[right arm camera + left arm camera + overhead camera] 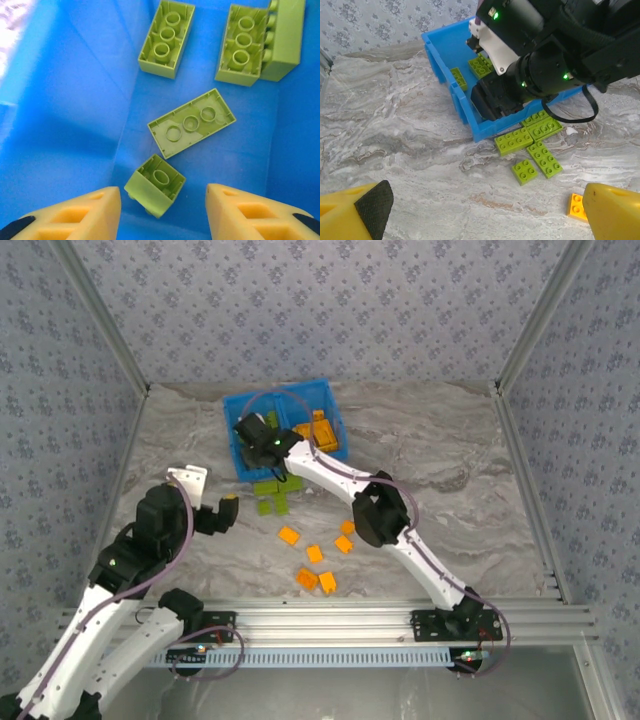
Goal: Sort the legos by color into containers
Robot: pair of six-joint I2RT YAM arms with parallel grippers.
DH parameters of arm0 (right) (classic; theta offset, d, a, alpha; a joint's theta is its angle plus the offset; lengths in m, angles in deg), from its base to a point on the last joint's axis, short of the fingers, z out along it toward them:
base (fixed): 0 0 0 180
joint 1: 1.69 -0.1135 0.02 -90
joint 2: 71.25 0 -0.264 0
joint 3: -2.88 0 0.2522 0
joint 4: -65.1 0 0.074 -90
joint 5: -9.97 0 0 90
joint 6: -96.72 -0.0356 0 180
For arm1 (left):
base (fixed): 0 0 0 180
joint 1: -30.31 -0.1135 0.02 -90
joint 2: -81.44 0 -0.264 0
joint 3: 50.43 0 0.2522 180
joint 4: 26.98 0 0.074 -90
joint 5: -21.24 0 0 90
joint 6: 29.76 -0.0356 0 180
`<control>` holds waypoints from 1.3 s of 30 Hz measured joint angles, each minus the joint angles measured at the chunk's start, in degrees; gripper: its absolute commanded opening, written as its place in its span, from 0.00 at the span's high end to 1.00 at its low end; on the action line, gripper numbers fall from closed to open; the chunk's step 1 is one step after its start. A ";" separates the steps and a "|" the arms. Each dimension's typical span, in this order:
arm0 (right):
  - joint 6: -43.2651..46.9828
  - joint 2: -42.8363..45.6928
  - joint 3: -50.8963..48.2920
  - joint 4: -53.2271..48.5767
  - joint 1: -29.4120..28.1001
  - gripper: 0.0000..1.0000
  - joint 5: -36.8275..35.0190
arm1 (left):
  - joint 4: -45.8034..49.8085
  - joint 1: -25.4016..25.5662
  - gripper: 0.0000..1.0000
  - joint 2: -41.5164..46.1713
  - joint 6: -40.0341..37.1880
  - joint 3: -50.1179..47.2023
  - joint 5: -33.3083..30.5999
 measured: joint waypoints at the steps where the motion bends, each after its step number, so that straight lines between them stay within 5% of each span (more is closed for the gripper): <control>1: 0.00 1.75 -1.09 -0.20 -0.02 0.50 0.00 | -0.07 0.00 0.01 -0.26 1.03 -0.17 0.00; 9: -0.46 32.28 -27.82 4.07 -0.11 0.42 -1.11 | -3.52 0.00 0.01 -8.55 15.10 -4.72 4.83; 16: -5.01 57.77 -52.17 8.79 0.74 0.09 -3.50 | -5.14 0.00 0.08 -30.99 22.62 -4.20 7.98; 23: -10.67 61.75 -64.02 7.15 2.29 0.03 -4.11 | -7.91 0.02 0.20 -46.21 25.57 1.01 9.25; 32: -12.57 67.12 -66.99 5.88 5.60 0.03 -2.73 | -11.82 0.02 0.29 -58.16 28.24 4.90 8.41; 39: -13.14 69.46 -68.70 6.01 7.30 0.02 -1.64 | -12.37 0.48 0.55 -61.07 30.08 5.01 7.04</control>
